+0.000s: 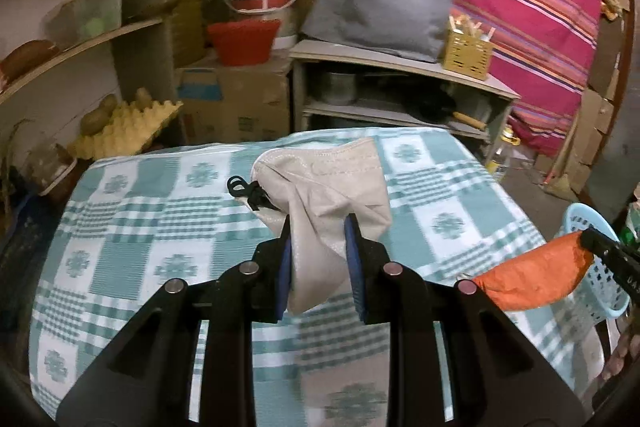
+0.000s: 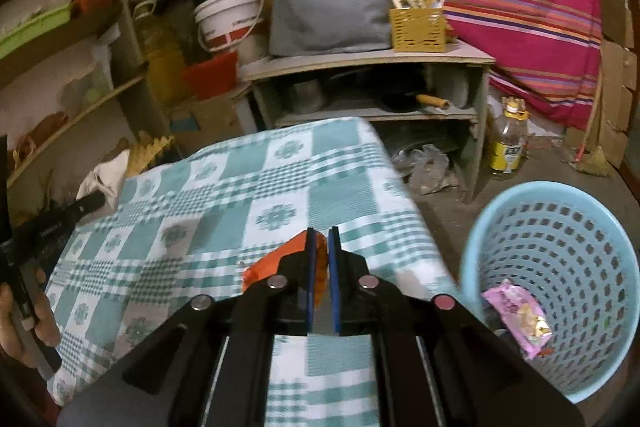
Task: Collect trash
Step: 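Carry the beige pouch and orange bag over the blue basket with both tools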
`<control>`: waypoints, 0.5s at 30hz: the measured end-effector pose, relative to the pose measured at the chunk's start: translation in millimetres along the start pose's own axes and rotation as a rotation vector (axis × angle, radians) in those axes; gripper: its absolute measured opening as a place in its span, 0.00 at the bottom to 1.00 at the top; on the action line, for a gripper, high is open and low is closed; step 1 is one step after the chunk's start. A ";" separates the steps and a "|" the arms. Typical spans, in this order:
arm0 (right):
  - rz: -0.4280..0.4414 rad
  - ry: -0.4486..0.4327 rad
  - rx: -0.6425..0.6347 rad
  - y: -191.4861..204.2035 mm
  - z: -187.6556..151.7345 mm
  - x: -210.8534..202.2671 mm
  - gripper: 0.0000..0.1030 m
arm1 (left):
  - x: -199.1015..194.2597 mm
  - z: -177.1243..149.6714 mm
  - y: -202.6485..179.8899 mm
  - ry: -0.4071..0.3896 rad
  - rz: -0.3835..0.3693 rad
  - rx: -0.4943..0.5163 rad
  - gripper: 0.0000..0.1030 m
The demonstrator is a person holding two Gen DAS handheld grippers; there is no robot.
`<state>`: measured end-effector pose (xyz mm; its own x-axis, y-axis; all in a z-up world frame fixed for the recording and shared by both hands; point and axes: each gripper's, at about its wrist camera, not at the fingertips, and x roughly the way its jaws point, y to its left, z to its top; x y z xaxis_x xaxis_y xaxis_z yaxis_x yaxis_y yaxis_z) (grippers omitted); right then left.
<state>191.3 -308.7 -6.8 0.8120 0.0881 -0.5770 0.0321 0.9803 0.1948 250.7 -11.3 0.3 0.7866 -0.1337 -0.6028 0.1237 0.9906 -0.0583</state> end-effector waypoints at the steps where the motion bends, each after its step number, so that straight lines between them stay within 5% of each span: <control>1: -0.005 -0.006 0.009 -6.6 0.5 -3.7 0.06 | 0.6 -0.4 -9.6 0.000 -0.006 0.012 0.22; 15: -0.096 -0.149 0.147 -110.2 4.9 -80.0 0.05 | -2.5 -6.8 -124.5 -0.019 -0.139 0.118 0.23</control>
<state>125.7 -424.7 21.7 0.8776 -0.0422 -0.4775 0.1894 0.9456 0.2645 229.3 -134.1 3.6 0.7684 -0.2709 -0.5799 0.3014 0.9524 -0.0457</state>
